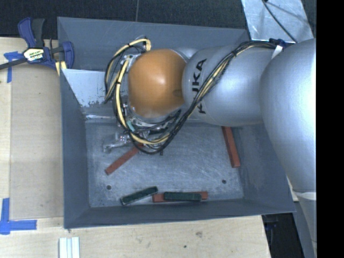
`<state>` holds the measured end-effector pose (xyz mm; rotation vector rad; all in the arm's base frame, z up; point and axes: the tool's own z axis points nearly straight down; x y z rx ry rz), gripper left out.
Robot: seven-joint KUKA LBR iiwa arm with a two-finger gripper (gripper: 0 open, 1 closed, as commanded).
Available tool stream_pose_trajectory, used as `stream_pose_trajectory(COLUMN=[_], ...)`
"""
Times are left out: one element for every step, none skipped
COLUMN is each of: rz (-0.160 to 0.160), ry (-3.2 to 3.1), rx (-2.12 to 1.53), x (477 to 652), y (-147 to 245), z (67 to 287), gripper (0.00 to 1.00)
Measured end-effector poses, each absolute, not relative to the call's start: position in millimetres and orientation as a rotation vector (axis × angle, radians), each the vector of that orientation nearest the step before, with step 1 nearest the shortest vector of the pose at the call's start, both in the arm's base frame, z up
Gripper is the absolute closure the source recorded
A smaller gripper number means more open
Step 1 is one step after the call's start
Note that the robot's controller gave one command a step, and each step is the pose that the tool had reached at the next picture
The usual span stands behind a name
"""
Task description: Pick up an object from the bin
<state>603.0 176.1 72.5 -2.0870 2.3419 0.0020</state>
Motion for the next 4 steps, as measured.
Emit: stream_pose_trajectory(rz=[-0.007, 0.003, 0.004, -0.001], ry=[2.343, 2.347, 2.348, 2.250], rx=[-2.084, -2.091, -2.091, -2.184], x=[605.5, 601.9, 602.0, 571.7], y=[174, 175, 175, 210], z=[75, 71, 71, 223], gripper=[1.00, 0.00, 1.00, 1.00])
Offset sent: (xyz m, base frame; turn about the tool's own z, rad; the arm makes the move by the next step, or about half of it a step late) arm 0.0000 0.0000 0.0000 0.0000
